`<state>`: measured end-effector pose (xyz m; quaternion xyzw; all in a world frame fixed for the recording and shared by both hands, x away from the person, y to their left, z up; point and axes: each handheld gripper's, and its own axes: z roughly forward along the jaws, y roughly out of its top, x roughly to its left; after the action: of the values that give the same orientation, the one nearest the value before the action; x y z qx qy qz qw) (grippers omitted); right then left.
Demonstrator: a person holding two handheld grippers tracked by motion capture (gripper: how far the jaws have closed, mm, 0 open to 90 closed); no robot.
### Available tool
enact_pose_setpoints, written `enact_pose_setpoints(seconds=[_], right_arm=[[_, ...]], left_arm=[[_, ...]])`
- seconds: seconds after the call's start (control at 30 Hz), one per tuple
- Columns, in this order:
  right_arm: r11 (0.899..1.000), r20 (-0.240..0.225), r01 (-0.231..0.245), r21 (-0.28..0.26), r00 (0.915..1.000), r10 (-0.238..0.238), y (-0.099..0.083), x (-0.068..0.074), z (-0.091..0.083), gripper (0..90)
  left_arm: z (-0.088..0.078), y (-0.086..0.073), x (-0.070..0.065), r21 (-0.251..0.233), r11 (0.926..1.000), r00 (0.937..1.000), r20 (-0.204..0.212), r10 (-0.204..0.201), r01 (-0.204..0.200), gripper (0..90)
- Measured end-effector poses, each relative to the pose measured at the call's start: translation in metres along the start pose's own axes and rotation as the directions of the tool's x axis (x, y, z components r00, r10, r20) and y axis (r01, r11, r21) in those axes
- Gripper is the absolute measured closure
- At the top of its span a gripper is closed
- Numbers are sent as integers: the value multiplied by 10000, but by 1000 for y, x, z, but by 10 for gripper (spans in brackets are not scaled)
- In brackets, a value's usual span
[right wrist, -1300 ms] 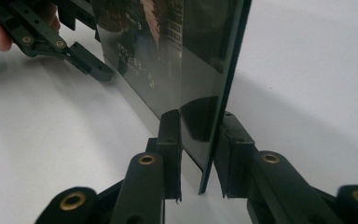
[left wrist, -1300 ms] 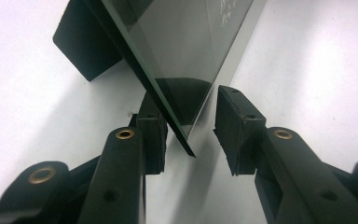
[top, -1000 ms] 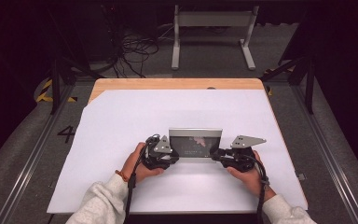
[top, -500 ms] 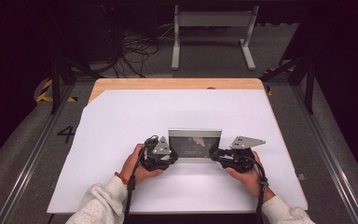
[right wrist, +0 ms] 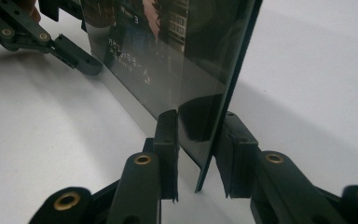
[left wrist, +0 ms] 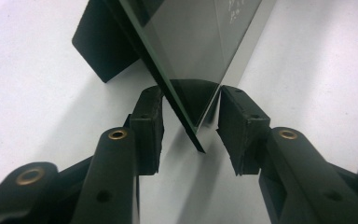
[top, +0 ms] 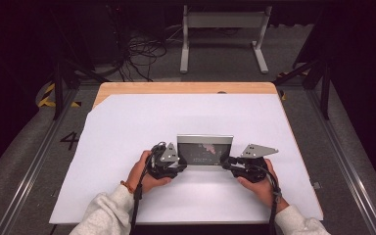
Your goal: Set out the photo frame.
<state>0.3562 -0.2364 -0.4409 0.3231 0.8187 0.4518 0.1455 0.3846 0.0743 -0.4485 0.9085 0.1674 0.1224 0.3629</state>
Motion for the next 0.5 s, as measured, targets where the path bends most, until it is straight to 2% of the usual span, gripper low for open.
enact_pose_setpoints(seconds=[0.17, 0.3, 0.37, 0.5], right_arm=[[9996, 157, 263, 77, 9995, -265, 0, 1, -3, 705], [9989, 236, 459, 128, 9987, -462, 0, 3, -6, 695], [9977, 341, 662, 169, 9972, -667, 0, 4, -8, 709], [9977, 352, 666, 137, 9971, -670, -1, 4, -10, 746]], left_arm=[[-3, -2, 1, -59, 10000, 10000, -53, -49, 49, 598], [-6, -3, 2, -76, 9999, 9997, -248, -74, 73, 581], [-8, -5, 2, -111, 9999, 9993, -361, -94, 90, 575], [-10, -5, 1, -94, 9999, 9988, -483, -80, 76, 571]])
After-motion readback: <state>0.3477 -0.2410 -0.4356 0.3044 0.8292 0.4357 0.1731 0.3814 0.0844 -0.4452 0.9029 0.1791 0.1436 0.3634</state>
